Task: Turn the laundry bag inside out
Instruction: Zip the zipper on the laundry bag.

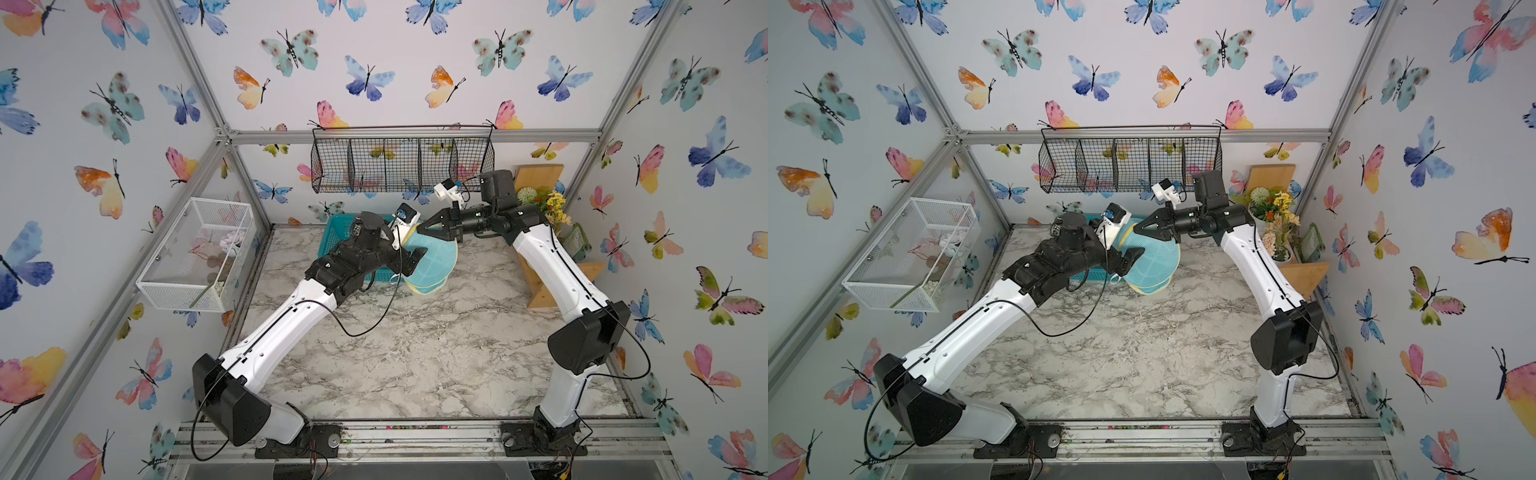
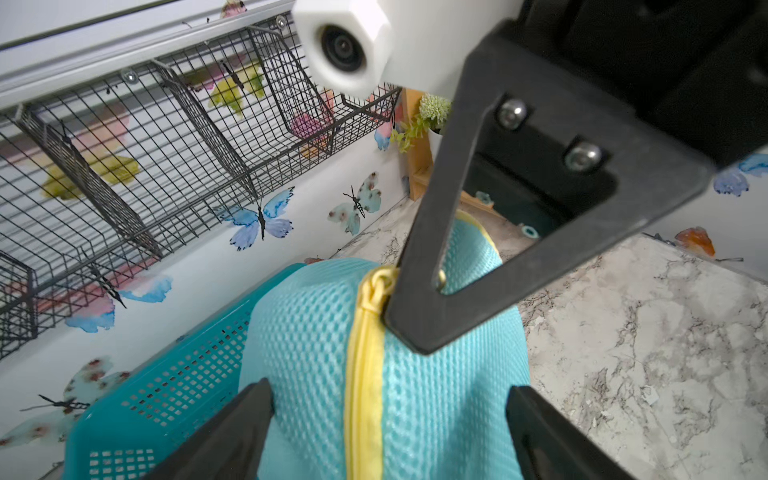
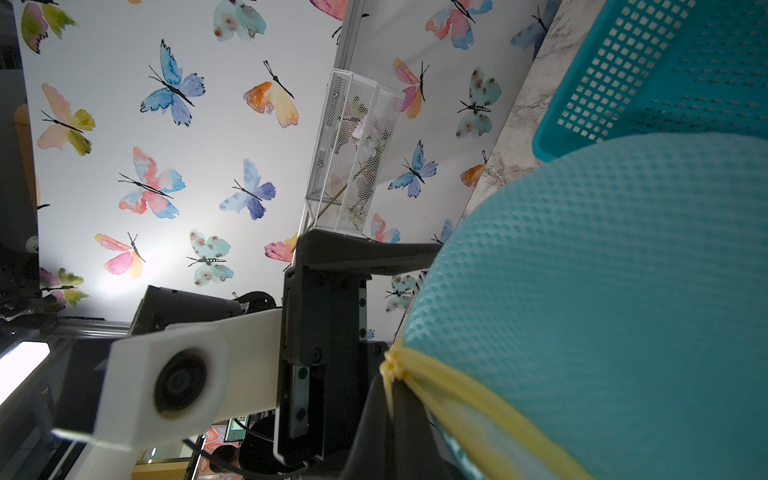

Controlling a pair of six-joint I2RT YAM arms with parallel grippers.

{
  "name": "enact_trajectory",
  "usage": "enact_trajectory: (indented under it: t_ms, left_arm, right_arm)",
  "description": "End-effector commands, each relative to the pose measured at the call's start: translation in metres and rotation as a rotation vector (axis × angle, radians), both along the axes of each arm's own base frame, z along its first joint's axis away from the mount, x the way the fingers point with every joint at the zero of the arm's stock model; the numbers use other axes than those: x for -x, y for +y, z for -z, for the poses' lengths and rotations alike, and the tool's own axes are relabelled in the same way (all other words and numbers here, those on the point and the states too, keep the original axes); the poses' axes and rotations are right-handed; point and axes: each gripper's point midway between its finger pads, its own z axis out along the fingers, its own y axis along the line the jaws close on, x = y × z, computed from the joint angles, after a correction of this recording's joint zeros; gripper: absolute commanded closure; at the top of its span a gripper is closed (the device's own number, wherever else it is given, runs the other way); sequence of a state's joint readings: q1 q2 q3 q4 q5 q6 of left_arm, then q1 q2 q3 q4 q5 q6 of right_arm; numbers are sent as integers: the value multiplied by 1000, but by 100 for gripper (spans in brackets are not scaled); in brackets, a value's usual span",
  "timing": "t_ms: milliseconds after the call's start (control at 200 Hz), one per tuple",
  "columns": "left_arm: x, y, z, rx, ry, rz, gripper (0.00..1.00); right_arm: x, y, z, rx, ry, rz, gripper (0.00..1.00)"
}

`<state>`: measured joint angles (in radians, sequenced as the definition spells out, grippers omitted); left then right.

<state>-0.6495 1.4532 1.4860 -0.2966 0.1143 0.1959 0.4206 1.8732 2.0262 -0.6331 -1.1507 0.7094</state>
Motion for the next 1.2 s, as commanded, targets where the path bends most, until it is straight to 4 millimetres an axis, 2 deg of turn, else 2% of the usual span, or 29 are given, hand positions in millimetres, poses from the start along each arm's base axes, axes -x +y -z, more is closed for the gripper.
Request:
enact_trajectory:
  t_ms: [0,75,190,265,405,510,696,771,891,1066,1131,1196]
  left_arm:
    - [-3,-8,-14,31,-23,22,19]
    - [-3,-11,-16,48,-17,29,26]
    - [-1,-20,-15,61,-4,49,44]
    - [0,-26,-15,58,-5,60,60]
    - [2,-28,-19,54,-13,62,100]
    - [9,-20,-24,40,-20,59,100]
    - [27,12,-38,24,-10,43,100]
    - [35,24,-43,27,0,48,100]
    - [46,35,-47,29,33,54,100]
    - [54,46,-78,172,65,90,100]
    - [53,49,-86,231,75,101,100]
    - [51,48,-82,245,86,101,100]
  right_arm:
    - [19,-2,-31,-56,-73,-44,98]
    - [22,-2,-31,-56,-70,-47,98]
    - [25,0,-31,-56,-66,-54,98]
    - [27,1,-31,-56,-64,-59,98]
    - [26,0,-32,-57,-71,-55,98]
    - [18,-3,-30,-47,-71,-29,98]
    - [-16,-39,-27,-38,-80,96,98]
    - [-27,-47,-23,-35,-79,119,98]
    - [-35,-47,-12,-24,-74,121,98]
    - [-41,-45,12,-10,-41,117,98]
    - [-42,-43,12,-16,-41,110,98]
    - [-41,-43,4,-28,-56,105,98]
